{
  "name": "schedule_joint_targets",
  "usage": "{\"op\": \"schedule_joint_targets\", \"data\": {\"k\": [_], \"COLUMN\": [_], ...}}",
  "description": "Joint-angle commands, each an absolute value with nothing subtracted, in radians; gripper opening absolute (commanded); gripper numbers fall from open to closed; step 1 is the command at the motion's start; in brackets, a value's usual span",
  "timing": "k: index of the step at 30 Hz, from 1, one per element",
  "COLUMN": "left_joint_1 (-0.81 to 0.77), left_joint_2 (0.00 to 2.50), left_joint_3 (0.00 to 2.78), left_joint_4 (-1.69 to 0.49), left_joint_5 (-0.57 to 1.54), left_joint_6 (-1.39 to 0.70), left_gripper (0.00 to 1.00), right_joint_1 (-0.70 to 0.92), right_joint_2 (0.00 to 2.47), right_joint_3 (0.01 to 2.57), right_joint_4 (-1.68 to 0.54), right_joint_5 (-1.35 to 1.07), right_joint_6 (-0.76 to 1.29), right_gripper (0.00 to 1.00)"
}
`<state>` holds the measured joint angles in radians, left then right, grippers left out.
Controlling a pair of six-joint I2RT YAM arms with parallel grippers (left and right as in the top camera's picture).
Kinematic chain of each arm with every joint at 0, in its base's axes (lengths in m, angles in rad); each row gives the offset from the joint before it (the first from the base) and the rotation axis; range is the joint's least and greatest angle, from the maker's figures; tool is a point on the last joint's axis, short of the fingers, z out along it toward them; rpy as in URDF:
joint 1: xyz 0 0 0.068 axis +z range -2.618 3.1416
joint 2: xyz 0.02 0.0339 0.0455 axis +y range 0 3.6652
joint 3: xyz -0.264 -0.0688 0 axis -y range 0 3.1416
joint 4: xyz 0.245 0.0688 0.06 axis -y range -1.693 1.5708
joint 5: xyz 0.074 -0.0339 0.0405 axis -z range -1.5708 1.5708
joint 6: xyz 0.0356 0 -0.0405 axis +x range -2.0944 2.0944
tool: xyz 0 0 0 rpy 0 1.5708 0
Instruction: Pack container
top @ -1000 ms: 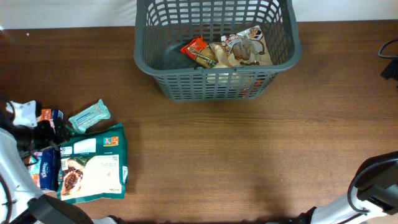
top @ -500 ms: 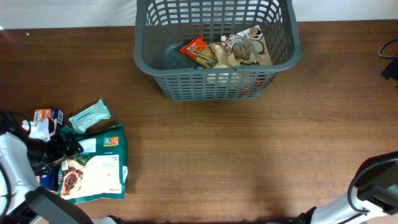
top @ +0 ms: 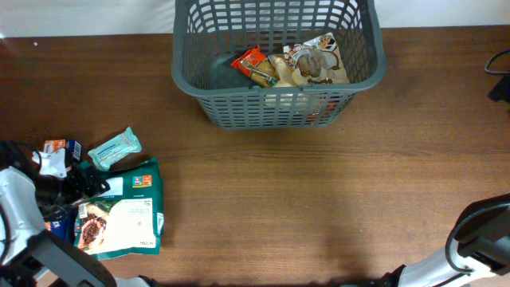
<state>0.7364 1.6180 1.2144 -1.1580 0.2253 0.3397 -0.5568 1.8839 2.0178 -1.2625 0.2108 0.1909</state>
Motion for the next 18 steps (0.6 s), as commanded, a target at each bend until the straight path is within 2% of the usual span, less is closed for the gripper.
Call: {"op": "schedule_joint_targets", "data": {"k": [1, 6, 18], "left_joint_1": [0.743, 0.743, 0.743], "left_joint_2": [1.672, 1.716, 1.718], "left_joint_3": [1.208, 1.208, 1.208], "left_joint_4": [-1.162, -1.166, -1.125], "left_joint_5": [0.285, 0.345, 0.341], "left_joint_6": [0.399, 0.470, 0.485], "left_gripper": [0.99, 0.99, 0.99], "right_joint_1": [-0.556, -0.556, -0.556], "right_joint_2": [1.872, 1.872, 1.872], "right_joint_3": [2.016, 2.016, 2.016], "right_joint_4": [-1.259, -1.259, -1.259], "right_joint_5": [0.210, 0.210, 0.210], "right_joint_6": [0.199, 0.199, 0.199], "right_gripper": [0.99, 0.99, 0.99]}}
